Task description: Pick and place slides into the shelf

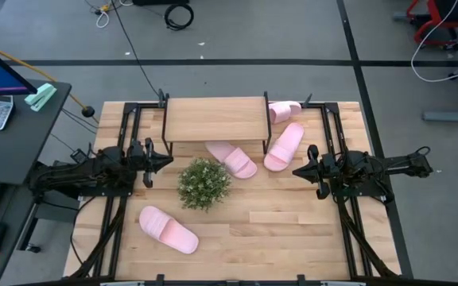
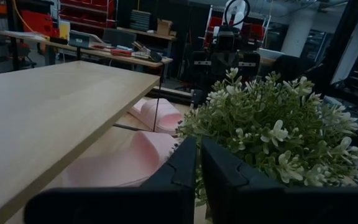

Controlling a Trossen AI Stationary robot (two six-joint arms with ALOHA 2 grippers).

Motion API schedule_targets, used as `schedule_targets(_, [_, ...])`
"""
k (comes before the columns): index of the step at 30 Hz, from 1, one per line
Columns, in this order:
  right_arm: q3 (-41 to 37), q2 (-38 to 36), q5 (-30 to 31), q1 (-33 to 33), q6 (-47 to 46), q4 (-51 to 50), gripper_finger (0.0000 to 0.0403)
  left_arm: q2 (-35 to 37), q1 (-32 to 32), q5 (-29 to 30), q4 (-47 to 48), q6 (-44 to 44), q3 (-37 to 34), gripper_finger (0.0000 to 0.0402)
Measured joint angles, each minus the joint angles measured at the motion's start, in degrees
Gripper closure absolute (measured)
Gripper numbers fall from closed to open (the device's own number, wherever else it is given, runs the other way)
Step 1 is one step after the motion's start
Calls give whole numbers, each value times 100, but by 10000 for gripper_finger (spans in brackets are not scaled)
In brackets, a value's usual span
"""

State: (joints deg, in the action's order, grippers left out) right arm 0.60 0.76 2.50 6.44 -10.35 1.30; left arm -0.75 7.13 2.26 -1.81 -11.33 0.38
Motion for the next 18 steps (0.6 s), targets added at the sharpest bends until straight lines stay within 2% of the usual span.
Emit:
schedule_targets(10, [-1,1,0,1,2,3,385,1,-1,5,26,-270,4,382])
schedule_targets(18, [-2,0,52,1,4,77,385,0,1,25,8,-777,2,373])
